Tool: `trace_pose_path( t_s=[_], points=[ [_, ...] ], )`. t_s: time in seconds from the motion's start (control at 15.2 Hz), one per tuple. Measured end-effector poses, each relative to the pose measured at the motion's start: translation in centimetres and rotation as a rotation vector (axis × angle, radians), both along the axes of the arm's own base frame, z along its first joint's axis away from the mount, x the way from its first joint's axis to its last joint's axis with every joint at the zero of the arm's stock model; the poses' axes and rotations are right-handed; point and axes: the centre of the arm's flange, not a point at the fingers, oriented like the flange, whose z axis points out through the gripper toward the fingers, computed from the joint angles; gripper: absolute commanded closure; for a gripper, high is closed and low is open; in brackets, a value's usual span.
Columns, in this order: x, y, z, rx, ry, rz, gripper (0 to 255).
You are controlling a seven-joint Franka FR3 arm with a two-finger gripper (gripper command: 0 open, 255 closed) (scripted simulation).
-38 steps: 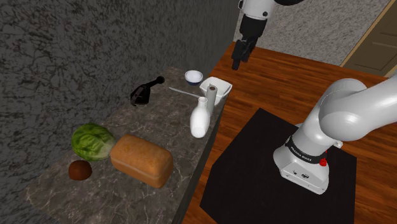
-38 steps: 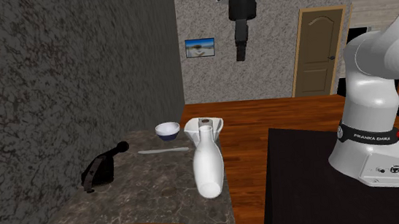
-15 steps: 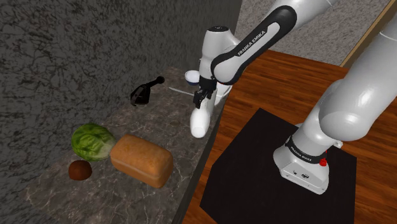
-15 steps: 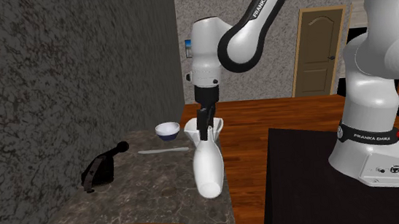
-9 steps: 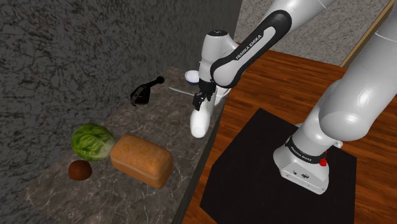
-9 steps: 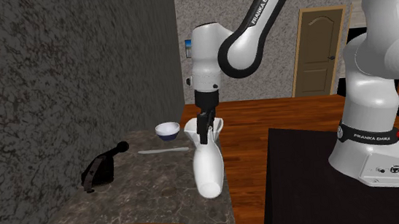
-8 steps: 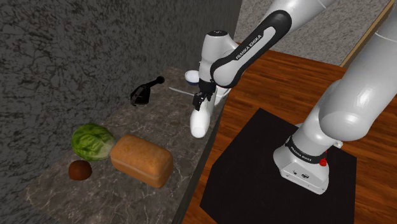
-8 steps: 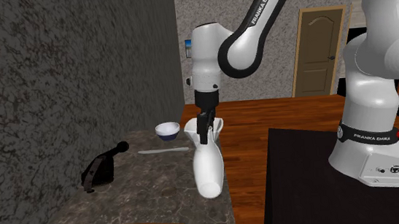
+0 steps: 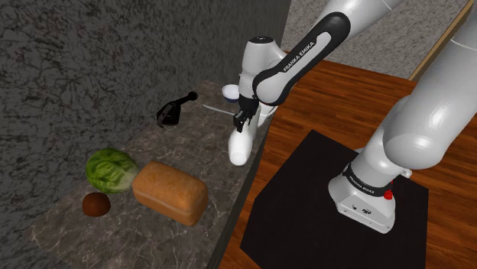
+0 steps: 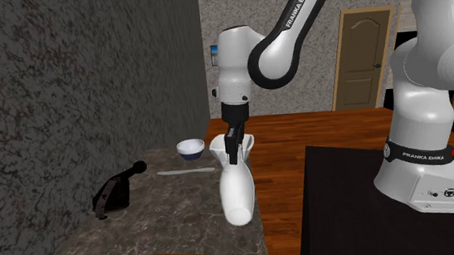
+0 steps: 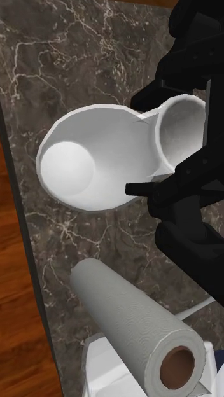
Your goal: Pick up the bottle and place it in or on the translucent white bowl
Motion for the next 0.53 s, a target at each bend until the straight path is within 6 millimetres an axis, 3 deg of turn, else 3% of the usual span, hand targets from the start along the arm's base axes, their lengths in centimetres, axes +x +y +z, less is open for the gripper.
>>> trace_pose_path(
  t_s=[0.26,0.53],
  points=[
    [0.0,0.0,0.0,0.000,0.000,0.000,255],
    [0.0,0.0,1.5,0.000,0.001,-0.001,255]
  ],
)
